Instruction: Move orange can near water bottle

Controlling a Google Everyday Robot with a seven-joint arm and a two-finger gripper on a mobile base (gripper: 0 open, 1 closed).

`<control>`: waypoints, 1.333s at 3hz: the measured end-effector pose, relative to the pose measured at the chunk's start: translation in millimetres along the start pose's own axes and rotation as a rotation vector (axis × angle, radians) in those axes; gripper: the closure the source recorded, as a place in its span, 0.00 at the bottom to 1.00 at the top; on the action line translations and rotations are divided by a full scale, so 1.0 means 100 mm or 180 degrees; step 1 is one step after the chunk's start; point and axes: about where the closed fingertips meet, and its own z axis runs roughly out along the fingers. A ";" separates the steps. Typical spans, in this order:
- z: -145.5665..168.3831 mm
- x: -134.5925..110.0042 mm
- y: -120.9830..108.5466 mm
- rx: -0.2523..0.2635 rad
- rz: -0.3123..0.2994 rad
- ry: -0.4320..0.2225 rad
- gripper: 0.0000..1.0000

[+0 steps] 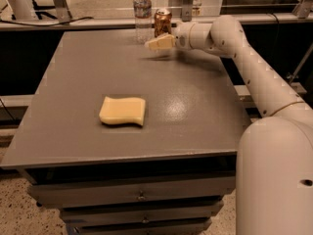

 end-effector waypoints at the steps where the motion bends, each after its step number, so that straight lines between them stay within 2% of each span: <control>1: -0.40 -0.12 0.10 0.0058 -0.0126 -0.0021 0.00; 3: -1.64 -0.38 0.41 0.0230 -0.0446 -0.0241 0.00; 4: -1.92 -0.33 0.31 0.0342 -0.0437 -0.0249 0.00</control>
Offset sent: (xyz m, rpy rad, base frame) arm -0.1442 -0.1129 0.0814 -0.0689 -0.1984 -0.0528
